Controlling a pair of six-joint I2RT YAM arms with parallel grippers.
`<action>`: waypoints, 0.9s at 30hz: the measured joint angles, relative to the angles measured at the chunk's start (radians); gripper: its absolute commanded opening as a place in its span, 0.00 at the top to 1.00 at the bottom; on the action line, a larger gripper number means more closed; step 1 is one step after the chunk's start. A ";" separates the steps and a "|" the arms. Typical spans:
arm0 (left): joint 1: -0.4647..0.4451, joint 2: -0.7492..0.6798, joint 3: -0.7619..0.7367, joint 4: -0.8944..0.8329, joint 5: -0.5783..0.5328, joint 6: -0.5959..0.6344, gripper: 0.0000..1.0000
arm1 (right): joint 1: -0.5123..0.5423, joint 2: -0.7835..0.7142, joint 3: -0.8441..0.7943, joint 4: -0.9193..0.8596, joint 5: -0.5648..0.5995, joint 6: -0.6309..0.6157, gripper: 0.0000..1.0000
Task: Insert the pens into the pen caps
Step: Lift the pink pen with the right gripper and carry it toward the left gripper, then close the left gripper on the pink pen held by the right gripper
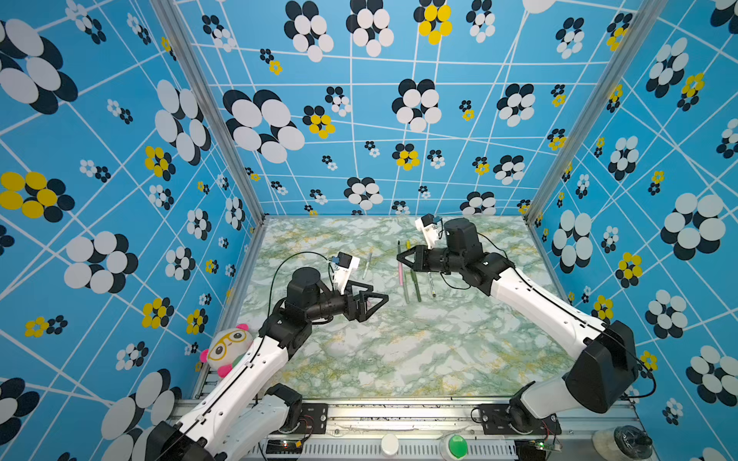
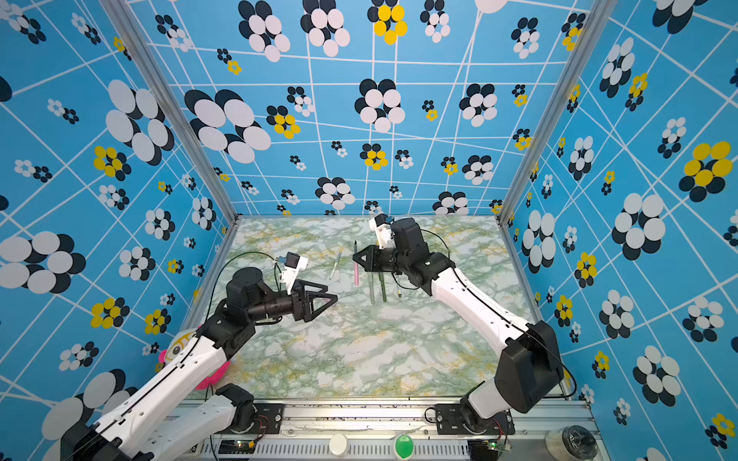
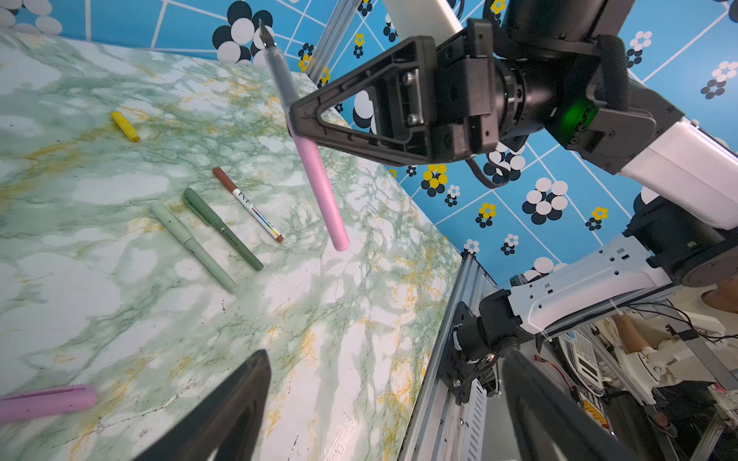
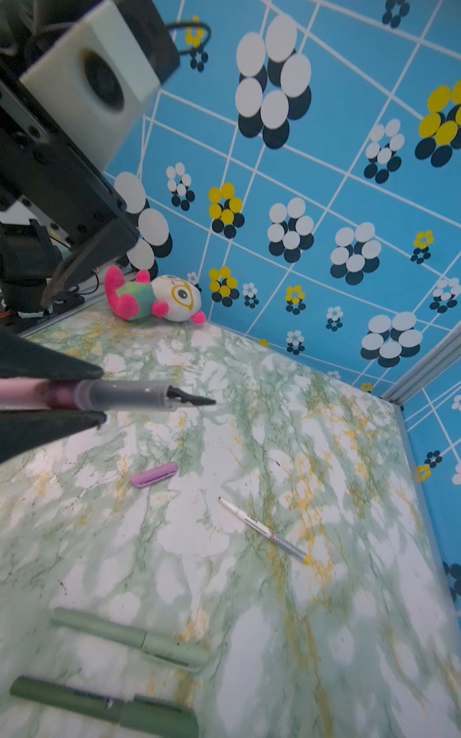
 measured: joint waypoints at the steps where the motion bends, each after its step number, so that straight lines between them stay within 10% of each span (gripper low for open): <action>1: -0.005 0.018 0.003 0.004 0.000 -0.005 0.12 | 0.000 -0.010 -0.019 0.016 -0.019 0.007 0.95; 27: -0.082 0.199 0.104 0.107 -0.062 -0.085 0.64 | 0.049 -0.053 -0.111 0.204 -0.148 0.055 0.97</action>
